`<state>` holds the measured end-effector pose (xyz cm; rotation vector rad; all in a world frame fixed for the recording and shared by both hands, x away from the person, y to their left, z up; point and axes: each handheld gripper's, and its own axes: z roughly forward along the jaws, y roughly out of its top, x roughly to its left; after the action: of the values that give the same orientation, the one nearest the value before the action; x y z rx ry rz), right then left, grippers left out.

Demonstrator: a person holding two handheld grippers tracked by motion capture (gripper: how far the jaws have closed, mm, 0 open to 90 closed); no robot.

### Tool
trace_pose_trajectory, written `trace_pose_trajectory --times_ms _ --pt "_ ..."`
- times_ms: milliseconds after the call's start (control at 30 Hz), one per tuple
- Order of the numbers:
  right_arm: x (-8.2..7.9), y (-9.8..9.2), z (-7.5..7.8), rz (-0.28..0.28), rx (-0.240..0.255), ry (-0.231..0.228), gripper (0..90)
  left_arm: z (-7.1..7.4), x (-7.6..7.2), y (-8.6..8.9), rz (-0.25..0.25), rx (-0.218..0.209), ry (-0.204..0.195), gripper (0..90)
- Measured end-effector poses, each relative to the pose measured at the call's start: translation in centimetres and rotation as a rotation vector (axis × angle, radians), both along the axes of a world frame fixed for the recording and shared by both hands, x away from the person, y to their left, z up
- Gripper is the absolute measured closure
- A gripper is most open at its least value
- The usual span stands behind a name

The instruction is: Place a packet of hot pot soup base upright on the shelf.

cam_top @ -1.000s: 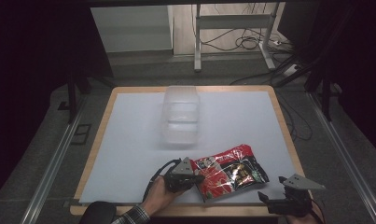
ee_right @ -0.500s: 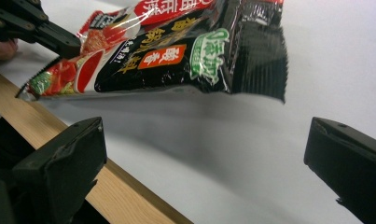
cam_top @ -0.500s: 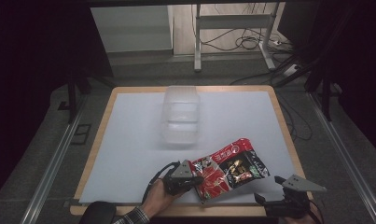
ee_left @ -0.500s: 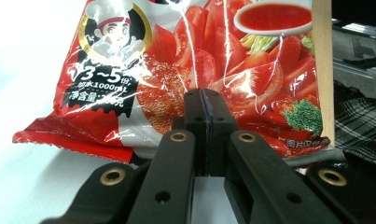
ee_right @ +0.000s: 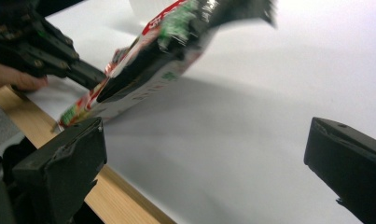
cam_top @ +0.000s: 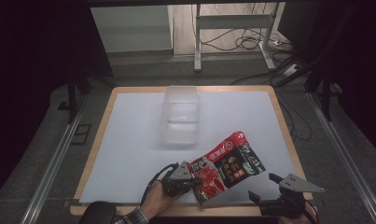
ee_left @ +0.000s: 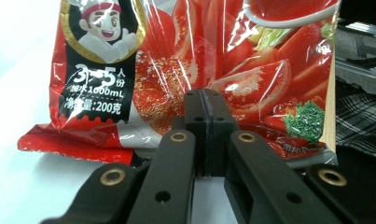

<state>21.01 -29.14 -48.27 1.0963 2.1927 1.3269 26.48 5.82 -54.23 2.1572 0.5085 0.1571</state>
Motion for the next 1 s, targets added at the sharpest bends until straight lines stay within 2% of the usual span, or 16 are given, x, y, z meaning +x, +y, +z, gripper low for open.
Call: trace_pose_trajectory --times_ms 33,167,367,667,800,900,1000 --pt "0.0 0.5 0.3 0.012 0.022 -0.017 0.4 0.0 0.0 0.0 -0.004 0.004 -0.001 90.0" --pt "0.1 1.7 0.6 0.015 0.033 -0.033 0.6 0.0 0.0 0.0 0.002 -0.004 0.003 90.0" --pt "1.0 3.4 0.9 -0.015 0.085 -0.024 0.8 0.0 0.1 0.1 -0.004 0.001 0.013 90.0" --pt "2.7 6.1 0.8 -0.008 0.037 -0.023 0.1 0.0 0.2 0.1 -0.004 0.002 0.023 90.0" --pt "3.2 7.1 1.1 -0.02 0.052 -0.031 11.1 0.0 0.2 0.1 -0.005 0.002 0.023 90.0" --pt "3.7 7.8 1.1 -0.044 0.079 -0.029 26.1 0.0 0.2 0.1 -0.004 0.004 0.02 90.0" --pt "3.9 8.2 1.1 -0.072 0.11 -0.047 42.6 0.0 0.1 0.1 -0.002 0.01 0.016 90.0"
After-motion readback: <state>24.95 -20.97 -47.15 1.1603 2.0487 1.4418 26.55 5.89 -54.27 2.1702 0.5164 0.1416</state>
